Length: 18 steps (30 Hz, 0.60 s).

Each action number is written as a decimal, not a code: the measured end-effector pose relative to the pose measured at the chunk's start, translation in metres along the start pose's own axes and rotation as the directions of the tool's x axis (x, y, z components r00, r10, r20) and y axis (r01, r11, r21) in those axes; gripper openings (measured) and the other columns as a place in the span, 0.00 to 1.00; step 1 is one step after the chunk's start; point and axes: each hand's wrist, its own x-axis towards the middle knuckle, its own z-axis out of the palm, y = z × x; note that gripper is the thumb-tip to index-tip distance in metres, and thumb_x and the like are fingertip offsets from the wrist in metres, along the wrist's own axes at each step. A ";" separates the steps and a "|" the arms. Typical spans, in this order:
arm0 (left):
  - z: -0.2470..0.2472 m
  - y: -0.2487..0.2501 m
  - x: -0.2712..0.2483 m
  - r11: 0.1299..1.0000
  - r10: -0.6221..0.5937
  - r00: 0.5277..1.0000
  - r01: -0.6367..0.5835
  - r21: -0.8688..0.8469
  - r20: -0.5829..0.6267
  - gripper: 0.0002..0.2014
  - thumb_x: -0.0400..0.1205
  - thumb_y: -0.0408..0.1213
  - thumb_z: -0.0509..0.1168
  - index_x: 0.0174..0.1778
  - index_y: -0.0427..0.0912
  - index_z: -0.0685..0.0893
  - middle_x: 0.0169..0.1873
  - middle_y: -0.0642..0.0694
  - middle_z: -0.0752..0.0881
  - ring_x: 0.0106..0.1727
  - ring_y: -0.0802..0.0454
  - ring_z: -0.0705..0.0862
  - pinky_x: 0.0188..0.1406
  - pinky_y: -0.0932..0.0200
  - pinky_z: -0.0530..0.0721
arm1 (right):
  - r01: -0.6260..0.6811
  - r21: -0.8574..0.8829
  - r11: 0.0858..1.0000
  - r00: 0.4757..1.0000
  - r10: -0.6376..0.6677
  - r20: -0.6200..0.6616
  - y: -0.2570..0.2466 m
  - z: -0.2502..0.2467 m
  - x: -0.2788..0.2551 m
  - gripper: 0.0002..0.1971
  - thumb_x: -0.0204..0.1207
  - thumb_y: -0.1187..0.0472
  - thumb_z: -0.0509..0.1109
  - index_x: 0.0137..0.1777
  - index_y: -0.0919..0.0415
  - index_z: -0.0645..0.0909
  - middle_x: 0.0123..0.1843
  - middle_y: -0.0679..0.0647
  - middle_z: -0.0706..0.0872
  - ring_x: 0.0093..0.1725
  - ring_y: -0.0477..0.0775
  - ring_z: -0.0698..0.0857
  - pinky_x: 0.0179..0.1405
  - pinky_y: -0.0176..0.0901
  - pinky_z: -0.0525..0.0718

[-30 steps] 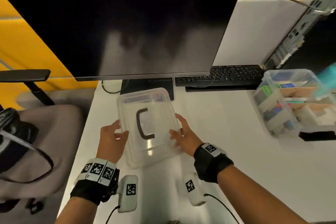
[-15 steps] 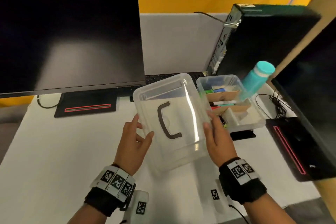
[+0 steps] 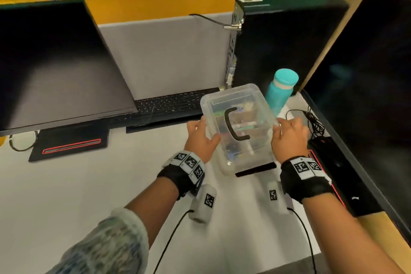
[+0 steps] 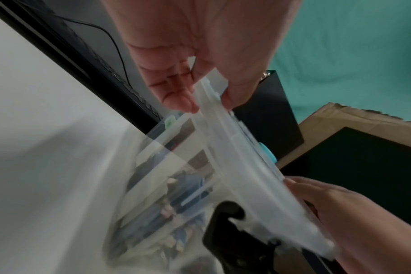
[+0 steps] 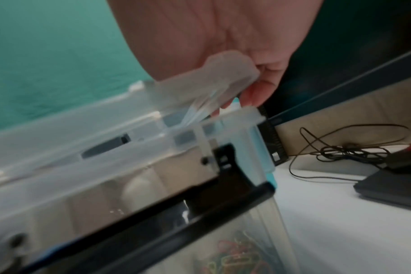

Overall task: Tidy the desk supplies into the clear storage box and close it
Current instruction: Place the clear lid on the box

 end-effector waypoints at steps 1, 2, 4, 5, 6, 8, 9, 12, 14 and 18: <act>0.002 -0.001 0.007 1.000 -0.004 1.000 0.004 0.026 0.001 0.24 0.80 0.44 0.63 0.73 0.52 0.67 0.62 0.45 0.66 0.38 0.53 0.78 0.52 0.59 0.81 | -0.024 0.023 0.999 0.999 0.023 0.038 0.002 0.004 0.005 0.17 0.82 0.62 0.59 0.67 0.66 0.78 0.61 0.69 0.75 0.60 0.71 0.74 0.62 0.54 0.71; 0.003 -0.002 0.013 0.999 -0.004 1.000 0.004 0.046 0.002 0.25 0.80 0.44 0.63 0.73 0.52 0.67 0.62 0.44 0.65 0.38 0.52 0.78 0.52 0.58 0.81 | -0.046 0.068 0.997 0.996 0.041 0.077 0.003 0.009 0.010 0.17 0.83 0.62 0.58 0.68 0.67 0.77 0.62 0.69 0.74 0.60 0.71 0.76 0.62 0.54 0.72; 0.005 -0.005 0.022 0.997 -0.003 1.000 0.003 0.078 0.005 0.25 0.81 0.44 0.62 0.74 0.51 0.66 0.62 0.44 0.65 0.38 0.51 0.78 0.53 0.55 0.83 | -0.082 0.145 0.986 0.987 0.060 0.147 0.004 0.015 0.014 0.18 0.84 0.60 0.54 0.69 0.65 0.74 0.63 0.68 0.76 0.60 0.69 0.79 0.60 0.54 0.76; 0.006 -0.005 0.024 0.996 -0.007 1.000 0.006 0.089 0.010 0.25 0.81 0.43 0.61 0.75 0.51 0.65 0.63 0.43 0.64 0.38 0.50 0.78 0.53 0.54 0.83 | -0.092 0.165 0.982 0.983 0.063 0.170 0.005 0.017 0.014 0.18 0.85 0.58 0.53 0.70 0.63 0.73 0.64 0.66 0.77 0.60 0.68 0.79 0.59 0.54 0.76; 0.008 -0.005 0.026 0.995 -0.007 1.000 0.006 0.100 0.018 0.26 0.82 0.43 0.61 0.76 0.51 0.63 0.63 0.43 0.64 0.39 0.50 0.79 0.55 0.53 0.83 | -0.101 0.178 0.979 0.981 0.067 0.184 0.005 0.018 0.013 0.18 0.85 0.57 0.52 0.70 0.61 0.72 0.64 0.65 0.79 0.60 0.67 0.80 0.59 0.53 0.77; 0.011 -0.008 0.024 0.993 -0.008 0.999 0.004 0.115 0.037 0.27 0.83 0.44 0.59 0.78 0.50 0.59 0.66 0.43 0.62 0.48 0.48 0.80 0.60 0.52 0.80 | -0.114 0.196 0.974 0.978 0.075 0.195 0.006 0.018 0.011 0.19 0.85 0.56 0.50 0.72 0.59 0.71 0.65 0.63 0.80 0.60 0.65 0.80 0.58 0.52 0.77; 0.013 -0.008 0.022 0.991 -0.008 0.999 0.003 0.134 0.037 0.28 0.83 0.45 0.57 0.79 0.49 0.57 0.67 0.43 0.62 0.56 0.45 0.78 0.65 0.51 0.78 | -0.118 0.210 0.970 0.978 0.077 0.196 0.006 0.017 0.011 0.19 0.85 0.56 0.50 0.73 0.58 0.70 0.66 0.63 0.79 0.61 0.65 0.80 0.59 0.51 0.76; 0.015 -0.004 0.015 0.955 0.079 0.997 -0.071 0.289 -0.019 0.27 0.85 0.42 0.56 0.80 0.45 0.58 0.74 0.41 0.60 0.73 0.43 0.64 0.75 0.49 0.68 | -0.110 0.229 0.967 0.974 0.059 0.220 0.007 0.016 0.011 0.21 0.86 0.56 0.50 0.77 0.56 0.67 0.68 0.63 0.77 0.64 0.64 0.79 0.63 0.52 0.75; 0.016 0.005 0.007 0.896 0.260 0.966 -0.241 0.374 -0.001 0.25 0.84 0.36 0.57 0.79 0.44 0.64 0.76 0.41 0.62 0.76 0.44 0.62 0.78 0.50 0.65 | -0.099 0.224 0.970 0.970 0.043 0.241 0.008 0.017 0.012 0.22 0.86 0.55 0.49 0.80 0.53 0.63 0.70 0.62 0.76 0.66 0.64 0.78 0.66 0.53 0.75; 0.030 0.010 -0.025 0.742 0.498 0.798 -0.595 0.311 0.338 0.24 0.83 0.48 0.60 0.74 0.43 0.73 0.73 0.44 0.72 0.76 0.45 0.68 0.79 0.43 0.65 | -0.052 0.254 0.966 0.964 -0.017 0.264 0.012 0.018 0.013 0.24 0.86 0.57 0.50 0.82 0.46 0.56 0.72 0.60 0.74 0.68 0.61 0.77 0.69 0.51 0.73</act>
